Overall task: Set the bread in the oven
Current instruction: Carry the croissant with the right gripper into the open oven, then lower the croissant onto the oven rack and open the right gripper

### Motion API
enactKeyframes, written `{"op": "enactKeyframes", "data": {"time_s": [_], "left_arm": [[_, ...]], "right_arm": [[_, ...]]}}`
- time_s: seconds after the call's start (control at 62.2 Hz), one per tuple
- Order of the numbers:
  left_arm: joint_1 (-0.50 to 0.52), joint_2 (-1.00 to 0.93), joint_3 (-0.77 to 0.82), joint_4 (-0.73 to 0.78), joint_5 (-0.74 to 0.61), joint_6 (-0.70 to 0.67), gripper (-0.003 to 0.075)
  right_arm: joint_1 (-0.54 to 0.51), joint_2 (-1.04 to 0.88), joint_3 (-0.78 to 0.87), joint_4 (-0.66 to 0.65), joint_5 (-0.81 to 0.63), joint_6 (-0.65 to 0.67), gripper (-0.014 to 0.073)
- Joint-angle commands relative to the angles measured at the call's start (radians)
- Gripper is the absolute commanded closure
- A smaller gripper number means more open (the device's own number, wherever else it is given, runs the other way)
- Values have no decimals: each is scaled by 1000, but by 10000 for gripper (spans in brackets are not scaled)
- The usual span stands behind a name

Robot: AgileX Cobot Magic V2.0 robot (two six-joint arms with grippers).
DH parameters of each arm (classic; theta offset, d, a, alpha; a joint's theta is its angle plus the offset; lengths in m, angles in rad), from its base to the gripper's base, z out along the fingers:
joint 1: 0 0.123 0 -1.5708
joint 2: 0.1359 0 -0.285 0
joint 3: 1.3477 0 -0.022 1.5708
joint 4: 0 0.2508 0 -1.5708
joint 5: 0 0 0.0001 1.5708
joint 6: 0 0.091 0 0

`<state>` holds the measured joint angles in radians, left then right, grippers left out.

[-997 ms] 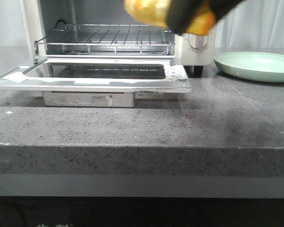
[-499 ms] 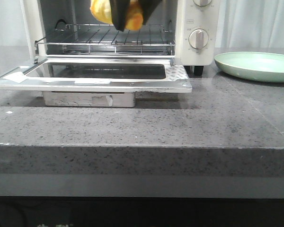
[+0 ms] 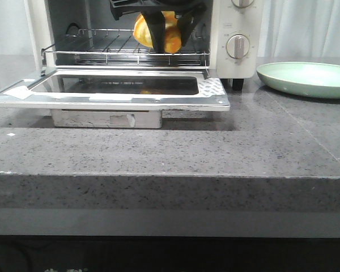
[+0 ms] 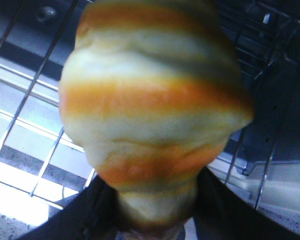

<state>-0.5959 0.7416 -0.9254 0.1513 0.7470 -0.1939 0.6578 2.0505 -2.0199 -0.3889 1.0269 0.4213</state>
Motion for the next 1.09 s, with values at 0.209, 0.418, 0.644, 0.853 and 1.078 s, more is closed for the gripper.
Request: {"op": "enactKeyframes", "data": {"time_s": [0.209, 0.418, 0.644, 0.853, 1.078], "left_arm": [[-1, -5, -27, 6, -69, -8, 738], [-1, -5, -27, 6, -69, -8, 738], [-1, -5, -27, 6, -69, -8, 738], [-1, -5, -27, 6, -67, -8, 738], [-1, -5, -27, 6, -67, -8, 738]], "right_arm": [[-3, -62, -40, -34, -38, 1, 508], [-3, -62, -40, -31, -36, 1, 131], [-1, -62, -67, -27, 12, 2, 1], [19, -118, -73, -1, 83, -33, 1], [19, -303, 107, 7, 51, -45, 1]]}}
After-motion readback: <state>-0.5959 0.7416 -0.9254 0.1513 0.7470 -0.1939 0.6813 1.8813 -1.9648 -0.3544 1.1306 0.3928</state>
